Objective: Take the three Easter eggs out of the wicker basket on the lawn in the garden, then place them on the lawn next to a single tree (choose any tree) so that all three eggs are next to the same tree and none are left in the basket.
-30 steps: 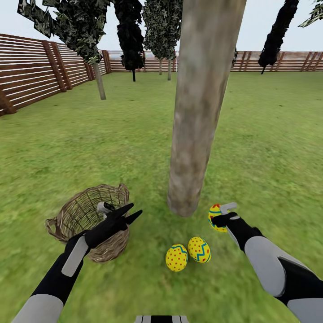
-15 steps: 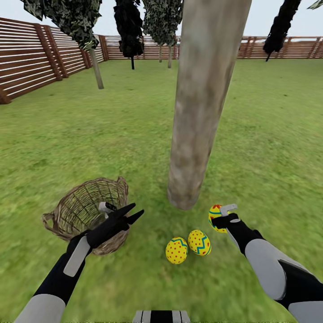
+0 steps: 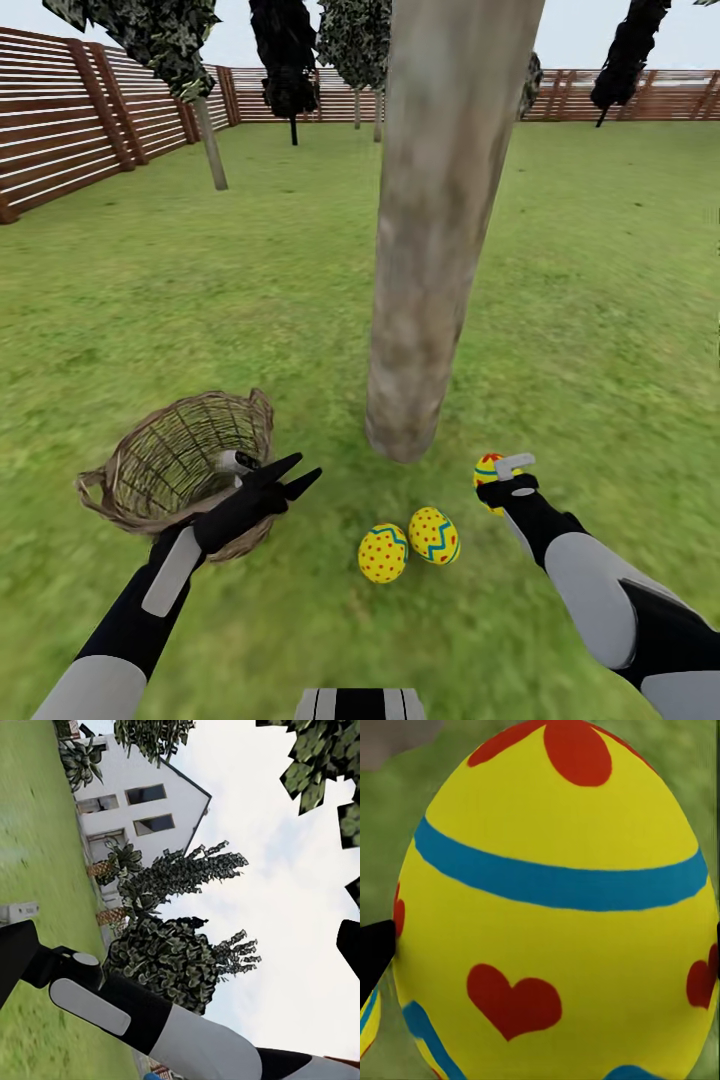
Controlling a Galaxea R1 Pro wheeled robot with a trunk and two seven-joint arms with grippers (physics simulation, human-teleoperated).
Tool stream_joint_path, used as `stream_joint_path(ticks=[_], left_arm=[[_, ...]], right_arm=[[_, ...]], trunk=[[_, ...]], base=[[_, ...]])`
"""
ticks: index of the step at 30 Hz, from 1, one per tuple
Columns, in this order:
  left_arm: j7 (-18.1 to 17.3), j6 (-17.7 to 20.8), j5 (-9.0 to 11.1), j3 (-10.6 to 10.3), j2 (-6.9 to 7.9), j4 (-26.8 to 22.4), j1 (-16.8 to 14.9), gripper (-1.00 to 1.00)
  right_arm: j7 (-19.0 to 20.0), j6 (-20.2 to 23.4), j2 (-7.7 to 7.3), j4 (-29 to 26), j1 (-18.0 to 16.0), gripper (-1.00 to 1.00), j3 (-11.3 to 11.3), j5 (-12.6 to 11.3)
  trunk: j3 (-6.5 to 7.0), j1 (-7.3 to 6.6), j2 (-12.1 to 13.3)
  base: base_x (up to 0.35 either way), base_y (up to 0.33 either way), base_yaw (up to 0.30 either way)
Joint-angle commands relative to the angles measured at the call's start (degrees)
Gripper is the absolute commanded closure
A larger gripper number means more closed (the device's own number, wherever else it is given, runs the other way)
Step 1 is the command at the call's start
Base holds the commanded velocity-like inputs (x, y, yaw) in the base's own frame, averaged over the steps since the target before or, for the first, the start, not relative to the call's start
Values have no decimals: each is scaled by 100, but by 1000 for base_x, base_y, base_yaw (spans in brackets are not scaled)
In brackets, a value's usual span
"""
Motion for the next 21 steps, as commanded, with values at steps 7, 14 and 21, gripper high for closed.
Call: stream_joint_path(ticks=[7, 14, 21], left_arm=[[3, 40, 34, -7, 2, 1, -2, -100], [2, 40, 44, -7, 2, 171, -2, -100], [2, 40, 46, 2, 2, 218, -2, -100]], right_arm=[[-20, 41, 9, -8, -2, 100, -9, 46], [-23, 40, 11, -8, 0, 100, -9, 47], [-23, 36, 8, -8, 0, 100, -16, 47]], trunk=[[-4, -1, -2], [-4, -1, -2], [-48, 4, -4]], base=[[0, -260, 81], [0, -16, 287], [0, 0, 58]])
